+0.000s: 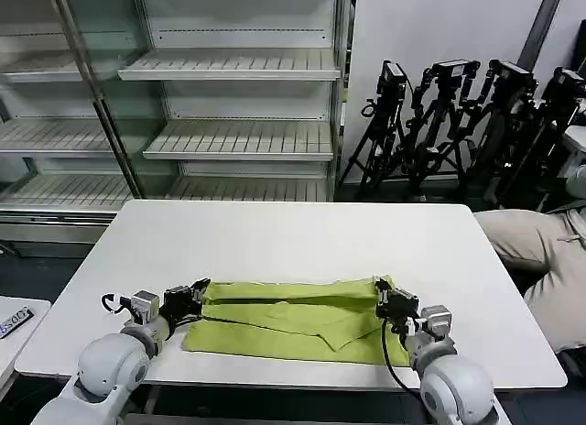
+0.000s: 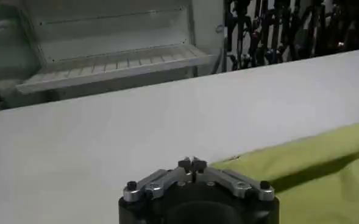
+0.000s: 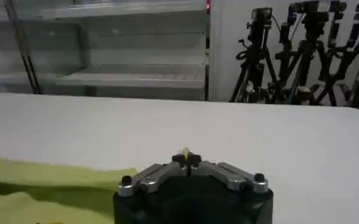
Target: Fold and organize the clothes.
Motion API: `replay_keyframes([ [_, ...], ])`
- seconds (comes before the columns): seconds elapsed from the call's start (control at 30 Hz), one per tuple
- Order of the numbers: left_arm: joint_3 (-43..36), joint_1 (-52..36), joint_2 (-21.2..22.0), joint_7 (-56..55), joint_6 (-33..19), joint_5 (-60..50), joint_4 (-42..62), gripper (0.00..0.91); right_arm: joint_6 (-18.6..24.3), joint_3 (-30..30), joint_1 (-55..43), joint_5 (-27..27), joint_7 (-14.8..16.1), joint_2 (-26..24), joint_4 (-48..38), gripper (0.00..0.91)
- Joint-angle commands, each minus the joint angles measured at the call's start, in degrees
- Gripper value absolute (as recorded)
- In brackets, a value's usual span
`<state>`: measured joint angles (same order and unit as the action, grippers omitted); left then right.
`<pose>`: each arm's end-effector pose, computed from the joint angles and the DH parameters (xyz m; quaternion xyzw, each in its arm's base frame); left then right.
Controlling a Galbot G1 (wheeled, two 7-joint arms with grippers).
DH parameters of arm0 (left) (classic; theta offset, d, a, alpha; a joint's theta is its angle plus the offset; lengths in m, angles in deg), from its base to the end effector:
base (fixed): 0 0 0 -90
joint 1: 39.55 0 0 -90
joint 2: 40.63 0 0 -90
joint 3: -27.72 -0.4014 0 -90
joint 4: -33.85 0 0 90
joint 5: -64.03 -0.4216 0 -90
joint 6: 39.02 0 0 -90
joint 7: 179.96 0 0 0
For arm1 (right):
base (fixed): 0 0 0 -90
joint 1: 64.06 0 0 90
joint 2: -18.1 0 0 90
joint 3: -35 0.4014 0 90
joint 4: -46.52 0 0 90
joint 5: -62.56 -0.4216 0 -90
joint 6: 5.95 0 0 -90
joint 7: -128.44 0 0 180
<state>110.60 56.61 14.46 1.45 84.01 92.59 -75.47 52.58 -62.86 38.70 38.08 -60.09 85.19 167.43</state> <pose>0.3664 0.1095 -0.2840 -0.1379 -0.9614 -0.0727 0.2267 0.3076 -0.0264 -0.2640 0.0974 -0.9821 0.0082 0.1608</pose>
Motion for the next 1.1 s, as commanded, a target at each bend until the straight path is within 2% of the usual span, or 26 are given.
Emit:
replay_keyframes([
  [0.03, 0.5, 2.2, -0.4, -0.1, 0.0, -0.6, -1.9, 0.020, 0.7, 1.1, 4.0, 2.9, 0.1, 0.0, 2.8, 0.000],
  [0.07, 0.4, 2.2, -0.5, -0.1, 0.0, -0.6, -1.8, 0.907, 0.7, 1.3, 3.8, 3.3, 0.2, 0.0, 2.5, 0.000],
  [0.1, 0.3, 2.1, -0.5, -0.1, 0.0, -0.6, -1.7, 0.907, 0.6, 1.4, 3.6, 3.5, 0.3, 0.0, 2.2, 0.272],
  [0.13, 0.2, 2.2, -0.5, -0.2, 0.0, -0.8, -1.7, 0.907, 0.2, 1.4, 3.5, 3.9, 0.4, 0.0, 2.1, 0.907],
  [0.33, 0.4, 3.7, -0.8, -1.6, 0.1, -2.3, -3.3, 0.907, 0.6, 2.8, 4.5, 4.6, 1.4, 0.1, 3.2, 0.907],
  [0.5, 2.7, 5.9, -1.5, -4.2, 0.1, 0.8, -6.9, 0.907, 1.1, 4.4, 7.7, 5.7, 2.1, 0.0, 7.2, 0.907],
  [0.7, -1.9, 7.4, 0.4, -20.8, 0.1, 10.9, -8.0, 0.907, 2.3, 5.5, 11.3, 8.1, 3.4, 0.4, 10.2, 0.907],
  [0.93, -6.3, 4.8, 4.1, -29.9, 0.1, 12.2, -4.8, 0.907, 2.7, 5.9, 12.9, 8.7, 3.3, 0.6, 11.7, 0.907],
  [0.97, -6.7, 4.5, 4.2, -30.5, 0.1, 12.2, -4.4, 0.584, 2.7, 6.0, 13.1, 8.8, 3.3, 0.6, 11.8, 0.907],
  [1.0, -7.2, 4.1, 4.4, -31.4, 0.1, 12.2, -4.0, 0.020, 2.7, 6.0, 13.2, 8.9, 3.3, 0.6, 11.9, 0.907],
  [1.1, -8.3, 4.1, 4.7, -33.3, 0.1, 12.7, -4.3, 0.020, 2.8, 6.1, 13.6, 9.1, 3.3, 0.6, 12.0, 0.907],
])
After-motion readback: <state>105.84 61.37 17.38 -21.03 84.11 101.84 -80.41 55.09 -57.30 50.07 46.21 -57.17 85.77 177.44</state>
